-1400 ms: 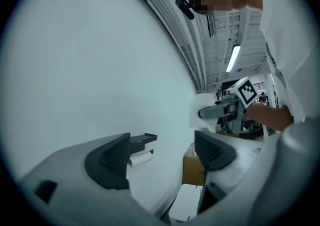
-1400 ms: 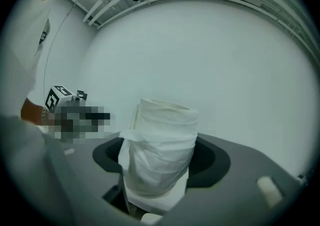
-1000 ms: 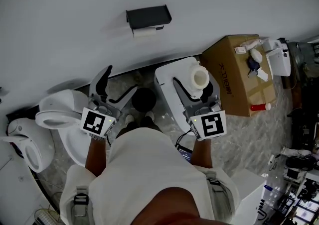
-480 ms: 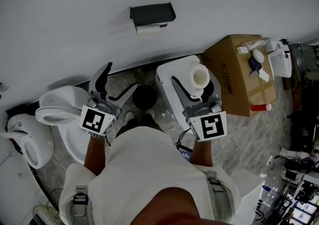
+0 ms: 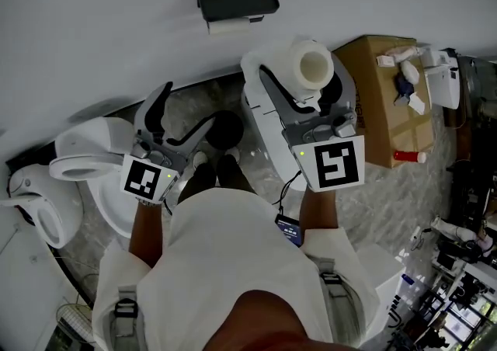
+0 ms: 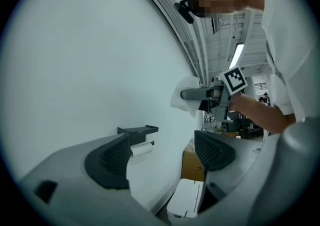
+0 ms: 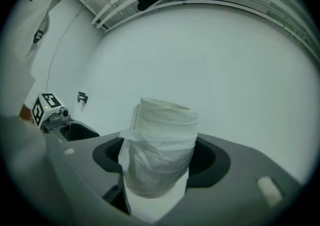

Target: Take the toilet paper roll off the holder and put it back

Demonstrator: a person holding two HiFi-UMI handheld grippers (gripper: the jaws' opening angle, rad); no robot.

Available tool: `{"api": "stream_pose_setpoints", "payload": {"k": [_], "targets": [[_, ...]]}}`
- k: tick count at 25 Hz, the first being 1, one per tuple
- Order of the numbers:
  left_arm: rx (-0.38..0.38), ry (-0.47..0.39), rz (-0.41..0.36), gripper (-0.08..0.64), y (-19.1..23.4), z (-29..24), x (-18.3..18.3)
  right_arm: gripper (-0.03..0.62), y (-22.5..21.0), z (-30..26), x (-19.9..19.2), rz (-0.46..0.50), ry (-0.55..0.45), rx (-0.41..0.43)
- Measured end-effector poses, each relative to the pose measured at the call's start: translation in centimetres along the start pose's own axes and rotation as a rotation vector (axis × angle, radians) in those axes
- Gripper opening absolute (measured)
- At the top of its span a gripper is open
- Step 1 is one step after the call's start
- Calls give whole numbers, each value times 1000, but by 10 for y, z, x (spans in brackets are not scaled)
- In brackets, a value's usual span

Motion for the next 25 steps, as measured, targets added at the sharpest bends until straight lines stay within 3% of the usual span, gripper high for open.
{"api": "stream_pose_setpoints", "payload": {"k": [7,14,25], "targets": [[4,42,68,388,14,-21,-16,330,-23,-87,-7,3,21,19],[9,46,76,389,19,-30,-20,330,-41,-161,-26,-21,58,2],[22,48,85,389,20,-27,-20,330,-37,-206,-62,-31,182,-7]]}}
Point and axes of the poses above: the fingertips, and each gripper's own axes: z backward along the fingers, y to its left, x out of its top, the point moved 9 cm from there along z, backward along the fingers, and after that the axes turned 5 degrees about y, right-handed, at the moved point
